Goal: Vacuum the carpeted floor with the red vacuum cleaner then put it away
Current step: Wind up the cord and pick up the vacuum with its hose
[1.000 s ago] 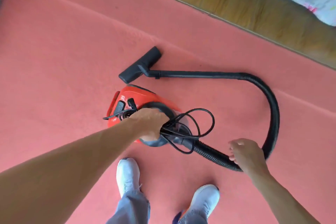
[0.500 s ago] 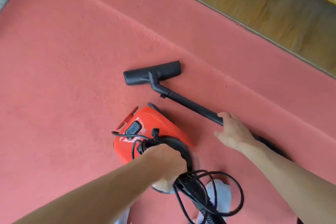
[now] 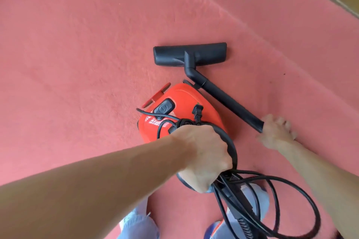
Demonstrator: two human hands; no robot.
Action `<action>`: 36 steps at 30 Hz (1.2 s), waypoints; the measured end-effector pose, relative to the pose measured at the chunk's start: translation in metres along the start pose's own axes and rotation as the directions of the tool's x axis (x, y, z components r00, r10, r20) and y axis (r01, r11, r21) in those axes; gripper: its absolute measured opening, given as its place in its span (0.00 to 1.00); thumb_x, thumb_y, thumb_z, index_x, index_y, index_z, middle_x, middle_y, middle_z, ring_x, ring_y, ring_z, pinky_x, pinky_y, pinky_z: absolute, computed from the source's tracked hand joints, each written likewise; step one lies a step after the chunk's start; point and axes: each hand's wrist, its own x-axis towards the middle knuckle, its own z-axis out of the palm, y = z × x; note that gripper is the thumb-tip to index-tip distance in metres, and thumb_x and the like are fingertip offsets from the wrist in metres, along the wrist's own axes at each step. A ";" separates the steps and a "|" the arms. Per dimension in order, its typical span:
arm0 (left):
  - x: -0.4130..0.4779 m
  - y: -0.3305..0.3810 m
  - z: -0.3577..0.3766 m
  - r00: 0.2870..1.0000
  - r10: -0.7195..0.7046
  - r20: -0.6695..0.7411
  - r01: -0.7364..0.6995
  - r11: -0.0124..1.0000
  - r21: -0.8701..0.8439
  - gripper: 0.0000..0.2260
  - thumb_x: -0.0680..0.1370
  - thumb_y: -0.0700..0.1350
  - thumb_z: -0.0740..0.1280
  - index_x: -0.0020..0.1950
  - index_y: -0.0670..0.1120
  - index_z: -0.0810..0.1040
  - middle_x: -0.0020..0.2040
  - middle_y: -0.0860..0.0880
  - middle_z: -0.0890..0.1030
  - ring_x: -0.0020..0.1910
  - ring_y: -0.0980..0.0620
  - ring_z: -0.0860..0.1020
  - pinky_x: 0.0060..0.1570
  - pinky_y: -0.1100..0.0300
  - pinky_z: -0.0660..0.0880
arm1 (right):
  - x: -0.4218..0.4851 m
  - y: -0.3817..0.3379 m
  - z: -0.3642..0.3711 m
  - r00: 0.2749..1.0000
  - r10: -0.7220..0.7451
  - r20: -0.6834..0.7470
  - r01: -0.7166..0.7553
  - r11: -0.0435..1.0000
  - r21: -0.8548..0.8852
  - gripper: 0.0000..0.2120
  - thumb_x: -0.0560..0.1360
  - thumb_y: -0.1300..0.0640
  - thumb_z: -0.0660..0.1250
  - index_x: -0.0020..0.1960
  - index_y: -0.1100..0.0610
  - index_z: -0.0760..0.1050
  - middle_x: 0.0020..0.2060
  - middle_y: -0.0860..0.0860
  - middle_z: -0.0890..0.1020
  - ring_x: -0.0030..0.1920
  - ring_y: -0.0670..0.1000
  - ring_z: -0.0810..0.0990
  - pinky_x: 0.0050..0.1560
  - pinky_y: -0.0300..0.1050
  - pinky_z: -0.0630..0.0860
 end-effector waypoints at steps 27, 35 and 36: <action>-0.102 0.051 -0.043 0.940 -0.327 -0.093 0.318 0.943 -0.101 0.07 0.77 0.46 0.63 0.53 0.48 0.77 0.49 0.47 0.82 0.50 0.42 0.80 0.39 0.55 0.69 | -0.216 -0.036 -0.158 0.903 -0.389 -0.183 0.408 0.909 0.081 0.17 0.73 0.37 0.68 0.54 0.47 0.74 0.44 0.50 0.79 0.45 0.57 0.78 0.42 0.47 0.70; -0.249 0.073 -0.150 0.914 -0.398 -0.085 0.383 0.911 -0.151 0.11 0.77 0.48 0.64 0.57 0.46 0.76 0.50 0.45 0.81 0.49 0.41 0.80 0.43 0.53 0.75 | -0.372 -0.122 -0.256 0.787 -0.578 -0.217 0.552 0.816 -0.172 0.18 0.75 0.37 0.65 0.52 0.52 0.73 0.45 0.51 0.79 0.43 0.56 0.76 0.41 0.47 0.68; -0.272 0.073 -0.164 0.900 -0.422 -0.109 0.403 0.901 -0.159 0.12 0.76 0.48 0.65 0.58 0.46 0.76 0.50 0.46 0.82 0.49 0.42 0.81 0.43 0.53 0.76 | -0.396 -0.131 -0.274 0.773 -0.596 -0.216 0.565 0.802 -0.193 0.19 0.75 0.37 0.65 0.51 0.53 0.72 0.45 0.51 0.79 0.43 0.56 0.76 0.41 0.47 0.68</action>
